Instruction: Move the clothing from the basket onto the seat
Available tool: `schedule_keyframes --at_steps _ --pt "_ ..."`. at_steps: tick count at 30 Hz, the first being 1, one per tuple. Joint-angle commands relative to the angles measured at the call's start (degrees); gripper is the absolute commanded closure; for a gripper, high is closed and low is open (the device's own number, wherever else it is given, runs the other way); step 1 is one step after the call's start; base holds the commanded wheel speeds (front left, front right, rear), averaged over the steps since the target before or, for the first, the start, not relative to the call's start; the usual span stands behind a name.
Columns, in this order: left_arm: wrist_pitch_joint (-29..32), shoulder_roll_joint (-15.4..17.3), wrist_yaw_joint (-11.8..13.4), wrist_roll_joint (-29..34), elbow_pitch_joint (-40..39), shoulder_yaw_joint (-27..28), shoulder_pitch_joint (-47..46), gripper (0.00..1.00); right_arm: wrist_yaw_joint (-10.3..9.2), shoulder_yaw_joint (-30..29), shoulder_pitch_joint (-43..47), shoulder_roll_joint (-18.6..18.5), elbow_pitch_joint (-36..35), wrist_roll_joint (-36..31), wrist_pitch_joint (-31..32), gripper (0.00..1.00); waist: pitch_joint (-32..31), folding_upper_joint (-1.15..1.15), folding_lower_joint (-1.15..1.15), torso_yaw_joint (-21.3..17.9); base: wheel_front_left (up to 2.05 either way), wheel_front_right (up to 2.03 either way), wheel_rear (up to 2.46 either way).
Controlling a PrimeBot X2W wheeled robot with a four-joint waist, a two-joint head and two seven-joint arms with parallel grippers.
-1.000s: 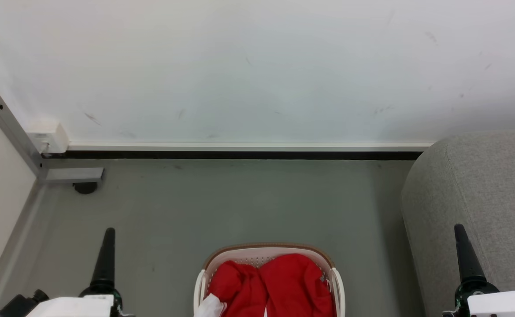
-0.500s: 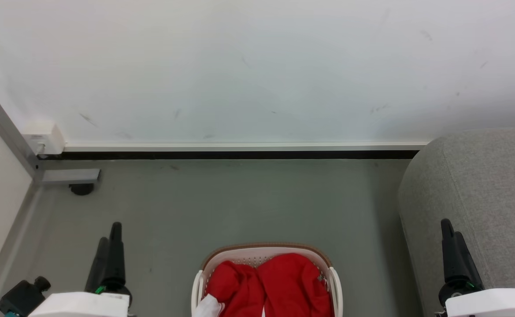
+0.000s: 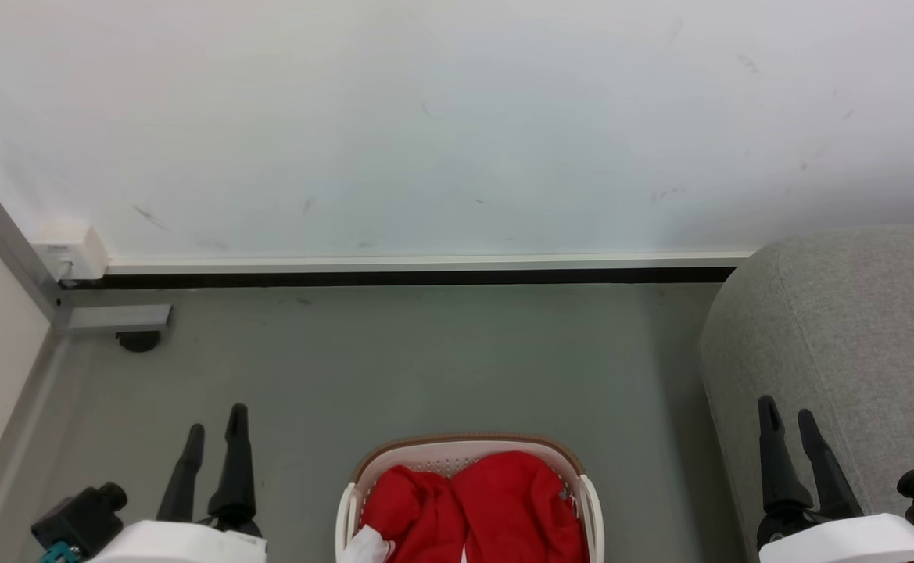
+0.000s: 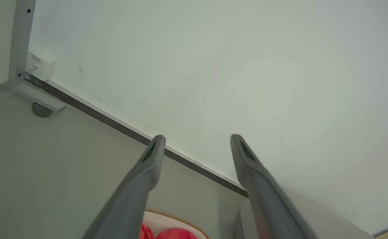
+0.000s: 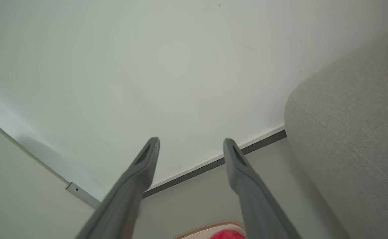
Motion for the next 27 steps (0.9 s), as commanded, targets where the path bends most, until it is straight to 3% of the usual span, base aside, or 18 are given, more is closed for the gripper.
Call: schedule_keyframes --at_steps 1,27 --pt "-0.73 0.57 0.37 2.54 -0.46 -0.10 -0.19 0.00 -0.06 -0.02 -1.53 -0.60 -0.03 -2.76 -0.72 0.00 -0.05 0.00 0.00 -0.03 0.00 0.00 0.00" --pt "-4.36 0.83 0.72 17.98 0.21 -1.88 0.22 0.00 -0.08 2.18 -2.33 -0.68 3.06 -17.88 -4.37 0.00 -0.18 0.00 0.00 -0.39 0.00 0.00 0.00"
